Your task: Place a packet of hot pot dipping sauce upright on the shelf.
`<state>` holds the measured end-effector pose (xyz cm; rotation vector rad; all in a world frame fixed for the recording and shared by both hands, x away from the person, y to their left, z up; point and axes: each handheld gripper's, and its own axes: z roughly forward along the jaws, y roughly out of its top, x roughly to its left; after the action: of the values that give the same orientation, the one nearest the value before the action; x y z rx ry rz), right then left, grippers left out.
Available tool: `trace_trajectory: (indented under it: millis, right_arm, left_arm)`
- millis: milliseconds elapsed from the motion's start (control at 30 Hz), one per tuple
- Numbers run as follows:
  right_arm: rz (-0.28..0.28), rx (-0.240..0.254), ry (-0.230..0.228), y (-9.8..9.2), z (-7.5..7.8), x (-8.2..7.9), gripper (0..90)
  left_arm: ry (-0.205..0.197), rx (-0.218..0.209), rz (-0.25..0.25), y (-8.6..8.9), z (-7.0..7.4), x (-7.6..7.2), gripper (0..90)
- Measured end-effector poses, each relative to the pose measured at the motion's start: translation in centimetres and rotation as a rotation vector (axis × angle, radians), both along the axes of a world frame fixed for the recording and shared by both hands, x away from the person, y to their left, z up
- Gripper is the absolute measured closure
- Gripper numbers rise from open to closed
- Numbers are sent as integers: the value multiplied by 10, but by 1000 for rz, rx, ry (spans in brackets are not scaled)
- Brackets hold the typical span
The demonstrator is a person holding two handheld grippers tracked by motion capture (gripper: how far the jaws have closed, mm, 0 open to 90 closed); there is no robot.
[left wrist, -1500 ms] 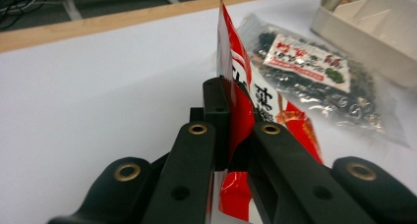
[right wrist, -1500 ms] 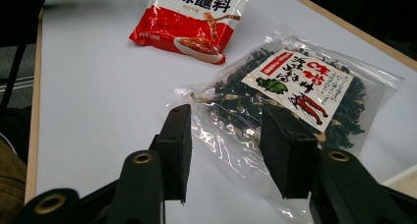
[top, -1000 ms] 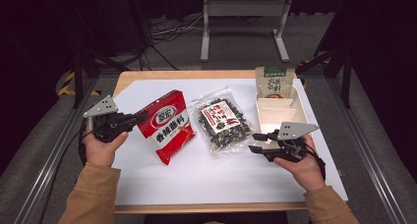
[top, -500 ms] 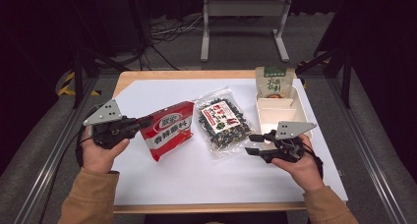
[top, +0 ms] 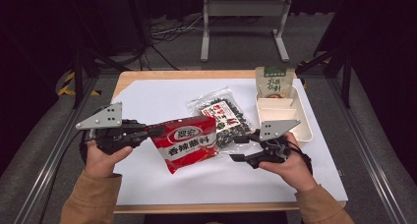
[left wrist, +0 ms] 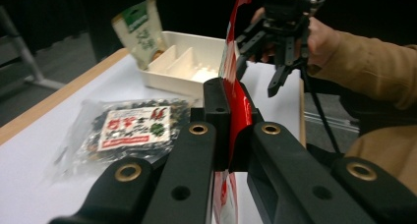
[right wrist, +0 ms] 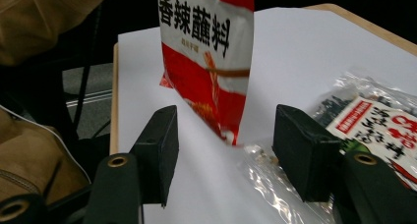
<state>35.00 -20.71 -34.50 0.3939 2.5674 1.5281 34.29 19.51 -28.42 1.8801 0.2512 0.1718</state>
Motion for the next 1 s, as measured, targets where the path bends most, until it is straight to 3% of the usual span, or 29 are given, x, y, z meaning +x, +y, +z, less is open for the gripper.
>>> trace_trajectory:
  millis: [233,533,633,800,1000]
  right_arm:
    - [29,2,-8,11,3,-3,413]
    - [65,-11,-2,23,4,-2,456]
    - [76,-26,-3,26,5,-3,497]
    - [91,5,20,25,5,1,565]
    - [120,-25,8,27,2,2,743]
  left_arm:
    - [-10,11,-76,-16,1,-6,899]
    - [-15,26,-120,-31,0,-10,899]
    - [-4,26,-137,-37,-5,-10,898]
    - [-9,32,-149,-43,-7,-11,899]
    - [-5,40,-141,-49,-10,-12,899]
